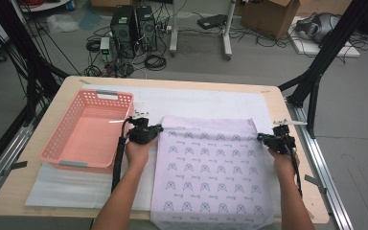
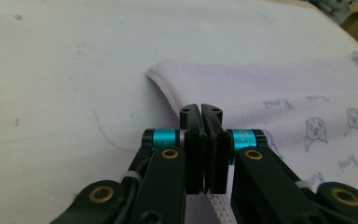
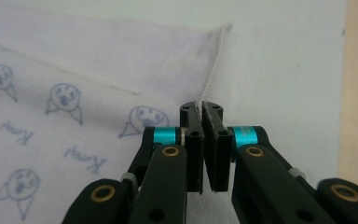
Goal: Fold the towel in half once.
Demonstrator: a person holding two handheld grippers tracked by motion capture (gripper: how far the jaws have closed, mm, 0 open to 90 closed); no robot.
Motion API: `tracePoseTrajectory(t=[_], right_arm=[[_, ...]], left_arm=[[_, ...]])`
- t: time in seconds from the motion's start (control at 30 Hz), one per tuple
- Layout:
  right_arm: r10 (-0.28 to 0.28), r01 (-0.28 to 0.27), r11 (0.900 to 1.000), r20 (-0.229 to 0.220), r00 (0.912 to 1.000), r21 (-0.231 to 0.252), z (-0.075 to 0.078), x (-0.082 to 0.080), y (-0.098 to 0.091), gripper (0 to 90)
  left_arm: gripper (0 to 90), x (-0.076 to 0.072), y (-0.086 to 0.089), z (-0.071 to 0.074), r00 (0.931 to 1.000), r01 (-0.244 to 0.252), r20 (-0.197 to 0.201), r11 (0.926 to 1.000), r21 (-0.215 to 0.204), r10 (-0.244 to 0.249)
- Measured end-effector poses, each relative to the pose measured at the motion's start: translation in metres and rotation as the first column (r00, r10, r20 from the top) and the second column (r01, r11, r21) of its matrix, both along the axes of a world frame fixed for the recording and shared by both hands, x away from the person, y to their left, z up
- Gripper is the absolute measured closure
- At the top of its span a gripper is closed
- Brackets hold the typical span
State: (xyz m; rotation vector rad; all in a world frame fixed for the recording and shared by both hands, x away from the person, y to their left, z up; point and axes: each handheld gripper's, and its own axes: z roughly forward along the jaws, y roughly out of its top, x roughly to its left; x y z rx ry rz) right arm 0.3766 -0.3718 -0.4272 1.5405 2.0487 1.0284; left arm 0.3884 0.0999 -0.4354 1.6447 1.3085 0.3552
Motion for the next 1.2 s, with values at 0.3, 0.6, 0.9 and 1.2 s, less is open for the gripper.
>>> tracePoseTrajectory(t=[0.3,0.6,0.9,1.2], right_arm=[[0.045,-0.047,0.9984,0.047,0.9979,0.031,0.014,-0.009,0.0,87.8],[0.105,-0.108,0.9933,0.066,0.9923,0.042,0.017,-0.045,-0.003,87.6],[0.151,-0.155,0.9869,0.093,0.9842,0.044,0.012,-0.089,-0.006,87.5],[0.173,-0.179,0.9825,0.106,0.9793,0.051,0.008,-0.124,-0.009,87.6]], left_arm=[[87.4,-0.016,0.003,0.011,0.9947,0.079,0.063,0.9959,0.045,-0.081],[87.4,-0.044,0.007,0.015,0.9868,0.132,0.084,0.9879,0.082,-0.138],[87.4,-0.086,0.013,0.012,0.9782,0.178,0.097,0.9818,0.067,-0.184],[87.4,-0.125,0.02,0.006,0.9648,0.225,0.125,0.9723,0.064,-0.232]])
